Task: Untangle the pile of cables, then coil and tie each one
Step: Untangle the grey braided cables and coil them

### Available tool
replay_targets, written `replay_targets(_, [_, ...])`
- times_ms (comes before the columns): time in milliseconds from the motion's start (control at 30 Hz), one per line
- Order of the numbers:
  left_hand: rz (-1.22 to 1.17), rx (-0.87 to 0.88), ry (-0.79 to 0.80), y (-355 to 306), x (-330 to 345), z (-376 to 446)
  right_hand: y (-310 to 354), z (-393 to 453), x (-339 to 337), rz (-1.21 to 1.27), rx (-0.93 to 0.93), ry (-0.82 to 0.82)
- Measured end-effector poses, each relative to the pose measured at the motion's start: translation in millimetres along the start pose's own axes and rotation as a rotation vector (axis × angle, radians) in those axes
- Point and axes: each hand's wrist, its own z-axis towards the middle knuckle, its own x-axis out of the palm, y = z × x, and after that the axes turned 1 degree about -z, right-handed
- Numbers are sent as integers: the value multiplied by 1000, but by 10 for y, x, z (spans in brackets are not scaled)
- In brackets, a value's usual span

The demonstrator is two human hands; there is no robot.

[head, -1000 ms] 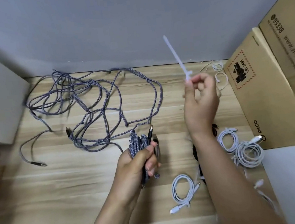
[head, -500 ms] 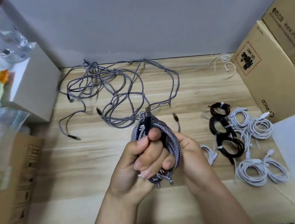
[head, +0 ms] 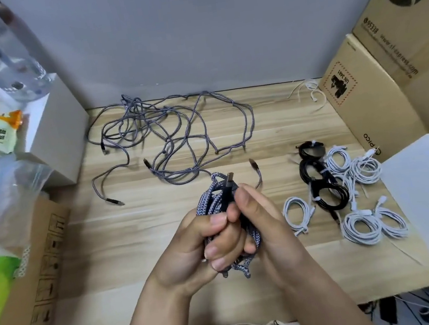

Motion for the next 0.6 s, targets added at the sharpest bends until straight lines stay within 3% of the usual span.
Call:
replay_targets(67, [56,-60,-13,16,6,-8,-57,21,35,-23,-31,-60])
replay_targets(233, [424,-66,-293,-54,176,8,-82,31,126,126,-39,-222])
replay_targets(433, [756,-12,-398,-178,144,-16,-48,84,169,40,-219,-228])
replay_targets(600, [665,110,-423,-131,48,-79,26,156,183,-74,-217,-117])
